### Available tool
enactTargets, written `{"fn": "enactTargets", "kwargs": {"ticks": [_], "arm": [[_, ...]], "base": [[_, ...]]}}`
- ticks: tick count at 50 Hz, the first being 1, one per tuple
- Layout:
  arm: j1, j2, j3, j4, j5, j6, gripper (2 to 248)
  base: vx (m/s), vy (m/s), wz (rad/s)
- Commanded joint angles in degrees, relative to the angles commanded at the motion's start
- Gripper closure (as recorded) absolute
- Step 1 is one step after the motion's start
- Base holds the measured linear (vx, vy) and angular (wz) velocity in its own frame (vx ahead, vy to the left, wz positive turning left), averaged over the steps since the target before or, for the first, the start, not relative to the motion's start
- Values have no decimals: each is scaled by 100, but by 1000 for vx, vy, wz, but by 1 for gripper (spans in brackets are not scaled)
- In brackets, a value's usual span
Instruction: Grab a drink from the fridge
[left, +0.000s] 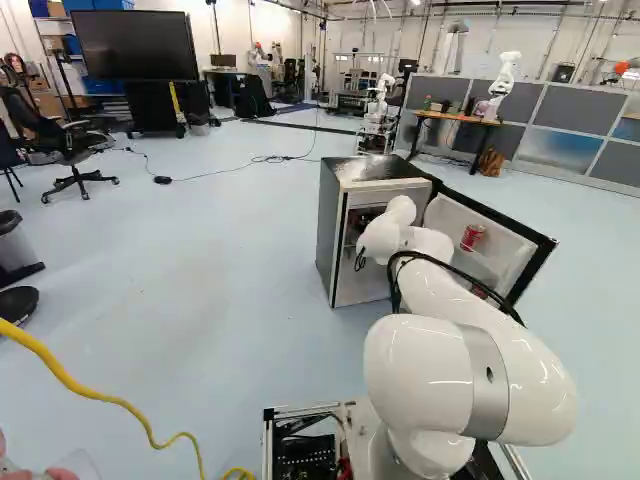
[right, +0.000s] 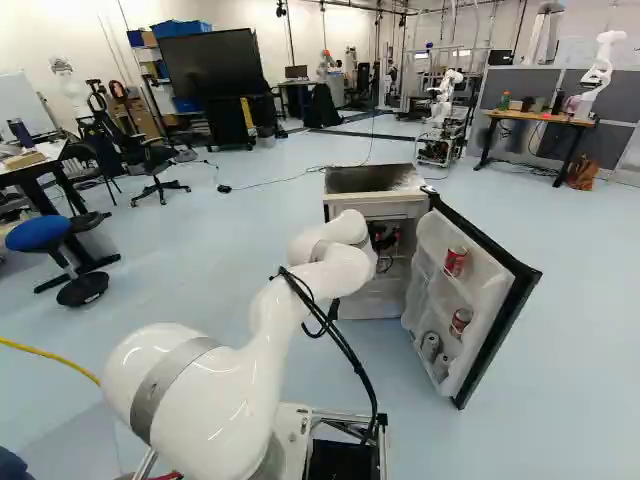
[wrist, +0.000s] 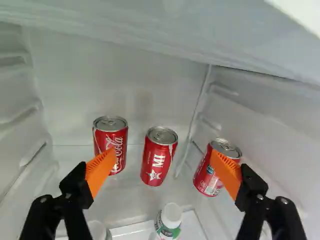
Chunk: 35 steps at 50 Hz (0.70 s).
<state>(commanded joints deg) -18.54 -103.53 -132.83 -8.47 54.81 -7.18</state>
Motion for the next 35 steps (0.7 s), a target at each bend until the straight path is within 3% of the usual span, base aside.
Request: {"fn": "enactTargets", "kwargs": {"ticks": [24, 35], "arm": [[3, -40, -65, 0, -75, 0, 3], [3, 128, 105, 0, -75, 0, 3]], "base": [[0, 0, 0], [0, 0, 0]]}}
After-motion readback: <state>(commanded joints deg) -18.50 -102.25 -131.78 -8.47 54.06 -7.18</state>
